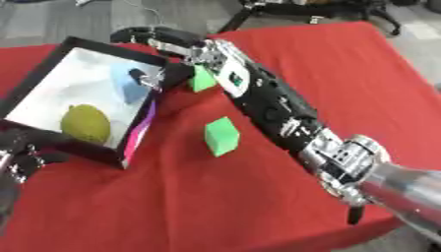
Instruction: Pick up objects on the table and place them in the box.
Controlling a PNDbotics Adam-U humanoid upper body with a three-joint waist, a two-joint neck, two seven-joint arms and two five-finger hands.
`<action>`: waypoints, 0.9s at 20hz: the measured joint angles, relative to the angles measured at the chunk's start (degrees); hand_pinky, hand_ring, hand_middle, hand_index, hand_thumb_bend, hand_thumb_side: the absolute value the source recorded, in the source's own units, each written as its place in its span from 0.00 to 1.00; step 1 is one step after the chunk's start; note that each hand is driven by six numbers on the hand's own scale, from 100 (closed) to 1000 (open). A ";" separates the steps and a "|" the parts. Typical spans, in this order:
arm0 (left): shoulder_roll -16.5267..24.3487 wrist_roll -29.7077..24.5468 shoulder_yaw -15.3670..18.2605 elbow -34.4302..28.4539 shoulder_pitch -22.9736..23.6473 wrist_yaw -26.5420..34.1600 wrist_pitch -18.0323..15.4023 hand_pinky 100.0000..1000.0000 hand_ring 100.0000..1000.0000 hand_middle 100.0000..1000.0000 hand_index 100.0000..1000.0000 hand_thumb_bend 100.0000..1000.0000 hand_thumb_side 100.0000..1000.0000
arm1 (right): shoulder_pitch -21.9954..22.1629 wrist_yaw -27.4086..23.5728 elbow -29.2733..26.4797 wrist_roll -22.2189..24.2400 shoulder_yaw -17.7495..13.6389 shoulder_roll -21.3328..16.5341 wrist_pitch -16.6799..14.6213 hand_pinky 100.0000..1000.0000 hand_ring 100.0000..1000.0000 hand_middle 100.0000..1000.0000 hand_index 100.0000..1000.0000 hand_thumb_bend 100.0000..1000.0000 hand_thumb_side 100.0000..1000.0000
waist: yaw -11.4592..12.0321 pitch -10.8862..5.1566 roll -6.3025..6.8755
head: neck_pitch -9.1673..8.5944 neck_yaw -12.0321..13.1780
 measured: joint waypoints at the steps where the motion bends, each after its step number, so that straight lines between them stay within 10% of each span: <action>1: 0.01 0.07 0.02 0.00 0.12 -0.09 -0.01 0.72 0.81 0.63 0.67 0.00 0.90 | 0.34 -1.34 -0.02 0.79 -0.62 -1.25 0.13 1.00 0.94 0.95 1.00 0.00 0.63 | -0.23 0.00 0.00 | 0.00 0.20; 8: 0.20 0.59 0.53 0.08 0.74 -0.23 -0.22 0.72 0.81 0.63 0.67 0.00 0.90 | 3.13 -5.55 1.47 5.46 -3.88 -6.97 1.34 1.00 0.96 0.97 1.00 0.00 0.58 | -1.13 0.00 0.02 | 0.02 1.14; 18: 0.50 0.81 0.68 0.19 0.64 -0.27 -0.20 0.72 0.81 0.63 0.67 0.00 0.90 | 3.73 4.75 7.38 1.77 -5.99 -6.78 0.57 1.00 0.95 0.95 1.00 0.00 0.38 | -0.70 0.06 0.02 | -0.15 0.80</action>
